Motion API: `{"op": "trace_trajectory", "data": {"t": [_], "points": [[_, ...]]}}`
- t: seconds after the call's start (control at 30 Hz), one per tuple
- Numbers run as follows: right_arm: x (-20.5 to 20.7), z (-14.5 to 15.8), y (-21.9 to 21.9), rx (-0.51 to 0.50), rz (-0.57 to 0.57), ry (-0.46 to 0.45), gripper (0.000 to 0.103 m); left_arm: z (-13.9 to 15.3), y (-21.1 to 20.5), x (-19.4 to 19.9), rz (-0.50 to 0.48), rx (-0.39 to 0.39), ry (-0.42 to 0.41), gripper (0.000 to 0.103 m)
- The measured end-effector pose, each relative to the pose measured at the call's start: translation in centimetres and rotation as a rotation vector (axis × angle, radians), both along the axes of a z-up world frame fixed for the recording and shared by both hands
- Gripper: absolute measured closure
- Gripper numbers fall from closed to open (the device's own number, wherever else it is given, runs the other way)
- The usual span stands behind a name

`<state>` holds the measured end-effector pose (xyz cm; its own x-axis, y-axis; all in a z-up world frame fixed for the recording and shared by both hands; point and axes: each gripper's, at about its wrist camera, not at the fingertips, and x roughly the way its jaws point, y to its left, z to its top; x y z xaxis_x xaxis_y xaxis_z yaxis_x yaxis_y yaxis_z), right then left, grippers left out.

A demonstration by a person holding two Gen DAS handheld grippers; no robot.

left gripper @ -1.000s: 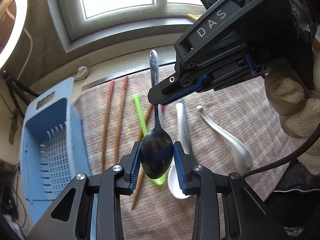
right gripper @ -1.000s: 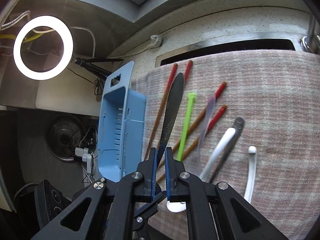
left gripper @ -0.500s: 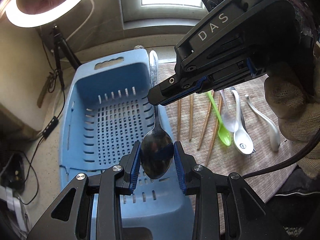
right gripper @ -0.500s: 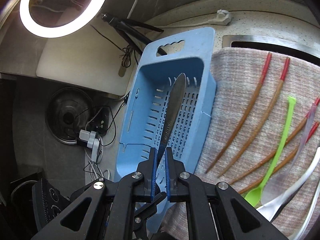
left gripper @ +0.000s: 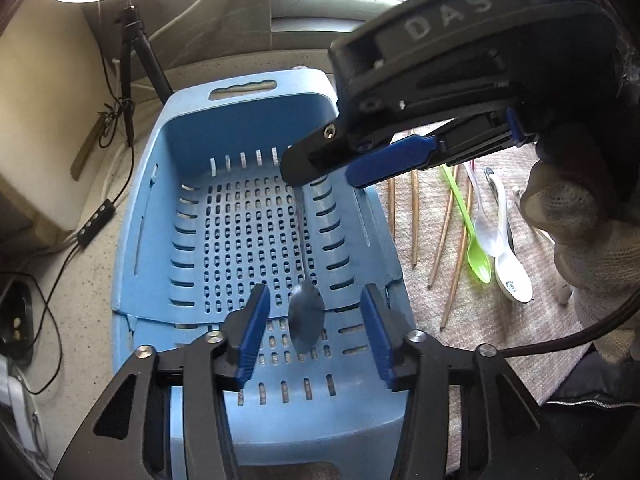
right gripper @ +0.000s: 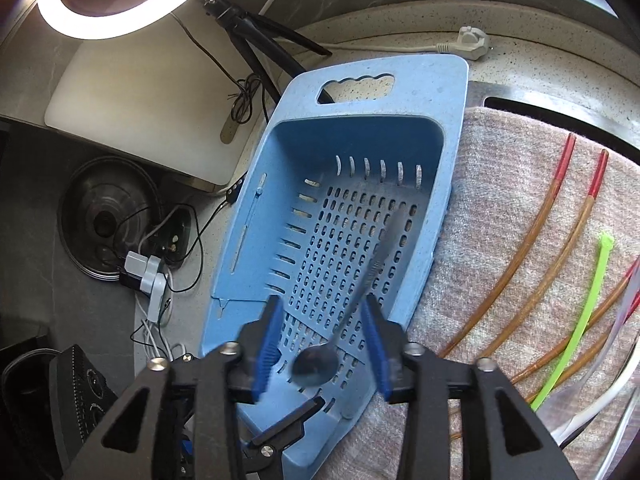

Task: Organize utensils
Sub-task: 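Carry the metal spoon into the blue drainer and open the left tool, then move the left tool back to the white ceramic spoon on the towel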

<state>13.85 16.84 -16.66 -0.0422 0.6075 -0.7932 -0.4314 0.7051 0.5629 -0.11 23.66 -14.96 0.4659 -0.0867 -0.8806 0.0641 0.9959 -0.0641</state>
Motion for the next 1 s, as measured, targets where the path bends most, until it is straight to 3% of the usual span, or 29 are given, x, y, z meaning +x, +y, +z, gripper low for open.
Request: {"op": "trace_trajectory", "data": {"t": [0.37,0.63,0.83,1.0], "points": [[-0.9,3.7,-5.0,0.062,0.008,-0.143,0.054,2.2,-0.5,-1.5,0.042,0.004,-0.053,0.049],[-1.1,6.7,-13.4,0.146,0.009,-0.236,0.054,4.2,-3.9,-2.4,0.055,-0.002,-0.119,0.049],[-0.3,7.2,-21.2,0.08,-0.014,-0.256,0.054,4.8,-8.7,-3.0,0.033,-0.043,-0.145,0.049],[0.3,4.7,-26.2,0.017,-0.032,-0.193,0.053,3.8,-13.5,-3.5,0.006,-0.091,-0.131,0.049]]}}
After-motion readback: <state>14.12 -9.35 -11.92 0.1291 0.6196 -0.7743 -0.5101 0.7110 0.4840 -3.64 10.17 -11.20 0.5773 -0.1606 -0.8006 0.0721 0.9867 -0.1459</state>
